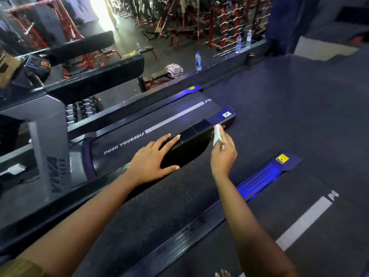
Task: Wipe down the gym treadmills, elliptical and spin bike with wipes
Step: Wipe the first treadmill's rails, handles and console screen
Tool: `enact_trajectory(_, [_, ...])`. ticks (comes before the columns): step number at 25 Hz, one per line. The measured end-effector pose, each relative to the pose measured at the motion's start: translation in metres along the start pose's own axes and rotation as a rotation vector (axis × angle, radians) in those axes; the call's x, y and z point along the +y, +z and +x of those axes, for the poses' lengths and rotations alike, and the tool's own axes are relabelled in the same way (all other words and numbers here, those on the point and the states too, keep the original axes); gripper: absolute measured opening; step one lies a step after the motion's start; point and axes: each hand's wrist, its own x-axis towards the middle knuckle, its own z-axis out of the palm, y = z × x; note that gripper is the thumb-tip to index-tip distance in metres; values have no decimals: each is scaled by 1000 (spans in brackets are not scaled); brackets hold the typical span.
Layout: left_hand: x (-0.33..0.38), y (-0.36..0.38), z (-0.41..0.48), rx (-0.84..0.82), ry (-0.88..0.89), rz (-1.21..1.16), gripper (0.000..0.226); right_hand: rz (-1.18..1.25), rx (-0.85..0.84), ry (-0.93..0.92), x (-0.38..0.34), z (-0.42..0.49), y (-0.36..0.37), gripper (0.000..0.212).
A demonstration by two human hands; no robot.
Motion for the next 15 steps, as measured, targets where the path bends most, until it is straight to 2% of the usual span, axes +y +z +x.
enact_trajectory(2, [-6,-3,1,-39,30,-43,89,-13,25,-160,-5,-3,13,45])
enact_trajectory(5, [-15,-3,1,-54,74,-74,88,-22,90,-215,3,-20,24,42])
enact_trajectory(10, [-16,0,0,-21,85,-60,88,-39,162,-130,20,-69,35,42])
enact_trajectory(13, [-14,-2,0,-25,83,-46,89,-42,-5,1,26,-110,36,43])
enact_trajectory(15, [-15,-1,-1,-20,86,-43,89,-9,28,3,26,-123,30,42])
